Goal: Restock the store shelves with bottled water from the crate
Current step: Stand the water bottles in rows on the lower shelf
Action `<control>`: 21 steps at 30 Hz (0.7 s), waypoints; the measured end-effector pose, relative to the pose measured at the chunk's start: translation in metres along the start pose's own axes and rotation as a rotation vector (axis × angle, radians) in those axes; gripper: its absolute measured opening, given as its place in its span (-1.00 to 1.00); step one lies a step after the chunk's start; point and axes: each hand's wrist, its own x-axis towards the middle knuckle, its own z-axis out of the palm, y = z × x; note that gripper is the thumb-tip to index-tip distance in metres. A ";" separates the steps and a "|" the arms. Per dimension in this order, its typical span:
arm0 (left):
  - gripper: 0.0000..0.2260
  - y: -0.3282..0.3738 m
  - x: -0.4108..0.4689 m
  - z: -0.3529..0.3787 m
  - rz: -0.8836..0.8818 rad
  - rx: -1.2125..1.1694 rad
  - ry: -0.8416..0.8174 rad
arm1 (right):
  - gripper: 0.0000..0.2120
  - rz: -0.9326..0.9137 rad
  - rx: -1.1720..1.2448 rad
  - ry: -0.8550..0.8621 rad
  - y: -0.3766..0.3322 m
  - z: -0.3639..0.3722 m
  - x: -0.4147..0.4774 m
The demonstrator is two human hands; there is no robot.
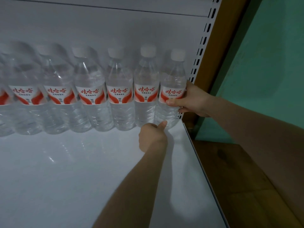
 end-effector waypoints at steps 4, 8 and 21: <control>-0.69 -0.001 0.001 0.002 0.011 0.058 0.005 | -0.61 -0.043 -0.022 0.038 0.001 0.005 -0.002; -0.65 0.001 0.000 0.003 0.020 0.089 -0.015 | -0.57 -0.005 0.083 0.137 0.008 0.014 -0.005; -0.63 -0.004 -0.046 -0.017 0.169 0.252 -0.234 | -0.90 0.294 -0.040 0.221 0.029 0.042 -0.063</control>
